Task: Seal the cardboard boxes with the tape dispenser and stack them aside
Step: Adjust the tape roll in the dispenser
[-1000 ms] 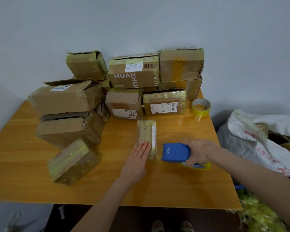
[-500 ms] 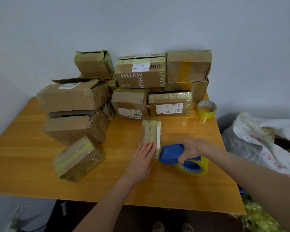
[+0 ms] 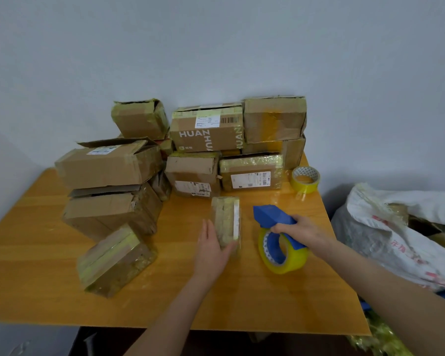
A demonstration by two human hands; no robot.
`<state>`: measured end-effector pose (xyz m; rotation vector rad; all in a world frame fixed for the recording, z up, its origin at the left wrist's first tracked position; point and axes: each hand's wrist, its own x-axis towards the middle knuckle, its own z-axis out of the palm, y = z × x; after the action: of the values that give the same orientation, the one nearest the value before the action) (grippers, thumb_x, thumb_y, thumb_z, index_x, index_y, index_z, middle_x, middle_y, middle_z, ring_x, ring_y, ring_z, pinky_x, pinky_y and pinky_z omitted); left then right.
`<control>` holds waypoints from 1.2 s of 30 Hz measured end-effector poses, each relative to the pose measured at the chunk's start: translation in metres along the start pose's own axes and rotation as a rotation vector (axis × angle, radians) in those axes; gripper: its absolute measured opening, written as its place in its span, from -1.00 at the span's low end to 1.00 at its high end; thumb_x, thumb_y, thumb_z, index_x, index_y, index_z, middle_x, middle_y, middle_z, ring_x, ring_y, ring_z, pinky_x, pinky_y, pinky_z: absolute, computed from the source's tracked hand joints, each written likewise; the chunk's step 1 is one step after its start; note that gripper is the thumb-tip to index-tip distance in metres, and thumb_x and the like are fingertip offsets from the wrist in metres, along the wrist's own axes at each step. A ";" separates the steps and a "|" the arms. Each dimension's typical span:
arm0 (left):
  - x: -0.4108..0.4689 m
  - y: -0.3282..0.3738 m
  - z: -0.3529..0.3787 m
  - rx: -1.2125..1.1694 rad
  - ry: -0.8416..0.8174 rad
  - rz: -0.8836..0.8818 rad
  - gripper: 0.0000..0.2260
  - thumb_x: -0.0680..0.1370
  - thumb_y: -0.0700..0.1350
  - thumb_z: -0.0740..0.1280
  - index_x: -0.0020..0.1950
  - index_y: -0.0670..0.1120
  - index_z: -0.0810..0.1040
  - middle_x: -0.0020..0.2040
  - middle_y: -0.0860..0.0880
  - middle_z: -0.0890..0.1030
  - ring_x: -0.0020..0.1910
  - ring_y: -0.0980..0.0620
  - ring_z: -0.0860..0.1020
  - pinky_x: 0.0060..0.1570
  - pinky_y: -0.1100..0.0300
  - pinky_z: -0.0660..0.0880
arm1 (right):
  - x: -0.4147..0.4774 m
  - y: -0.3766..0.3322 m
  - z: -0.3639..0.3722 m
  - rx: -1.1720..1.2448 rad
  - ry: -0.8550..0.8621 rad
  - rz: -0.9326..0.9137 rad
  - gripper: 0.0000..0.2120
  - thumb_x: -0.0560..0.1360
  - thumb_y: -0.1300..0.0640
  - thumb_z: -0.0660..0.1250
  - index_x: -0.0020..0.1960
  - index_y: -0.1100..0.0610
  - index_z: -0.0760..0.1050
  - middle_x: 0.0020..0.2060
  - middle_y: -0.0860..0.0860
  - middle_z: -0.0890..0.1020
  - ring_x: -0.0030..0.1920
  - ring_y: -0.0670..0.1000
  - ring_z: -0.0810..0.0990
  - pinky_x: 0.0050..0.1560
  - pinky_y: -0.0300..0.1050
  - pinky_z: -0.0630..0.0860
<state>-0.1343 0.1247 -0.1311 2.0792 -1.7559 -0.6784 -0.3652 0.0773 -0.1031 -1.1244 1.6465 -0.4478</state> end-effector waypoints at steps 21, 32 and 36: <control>-0.010 -0.042 -0.021 -0.153 0.082 -0.123 -0.61 0.66 -0.11 0.16 0.48 -0.19 0.31 0.45 -0.16 0.38 0.45 -0.09 0.31 0.42 0.05 0.26 | 0.017 0.033 -0.010 -0.173 0.072 0.157 -0.54 0.59 -0.18 0.21 0.07 0.25 0.50 -0.22 0.12 0.52 -0.22 0.10 0.47 -0.18 -0.03 0.37; 0.003 -0.027 -0.011 -0.303 0.111 -0.129 -0.65 0.56 -0.10 0.34 0.35 -0.08 0.50 0.07 0.00 0.46 -0.05 0.12 0.51 -0.10 0.43 0.48 | -0.017 -0.021 0.109 -0.451 0.013 -0.282 -0.49 0.59 -0.01 0.28 0.48 0.06 0.23 -0.05 0.06 0.64 -0.10 0.07 0.63 -0.24 -0.11 0.52; 0.005 -0.045 -0.015 -0.343 0.005 -0.103 -0.61 0.53 -0.12 0.39 0.35 0.02 0.49 0.02 0.04 0.47 -0.11 0.19 0.48 -0.24 0.50 0.45 | -0.015 -0.018 0.110 -0.484 0.034 -0.263 -0.43 0.54 0.04 0.38 0.47 0.04 0.23 -0.02 0.07 0.65 -0.06 0.10 0.64 -0.08 0.00 0.61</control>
<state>-0.0883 0.1270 -0.1433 1.9387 -1.4186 -0.9301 -0.2591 0.1065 -0.1243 -1.7127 1.6902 -0.2363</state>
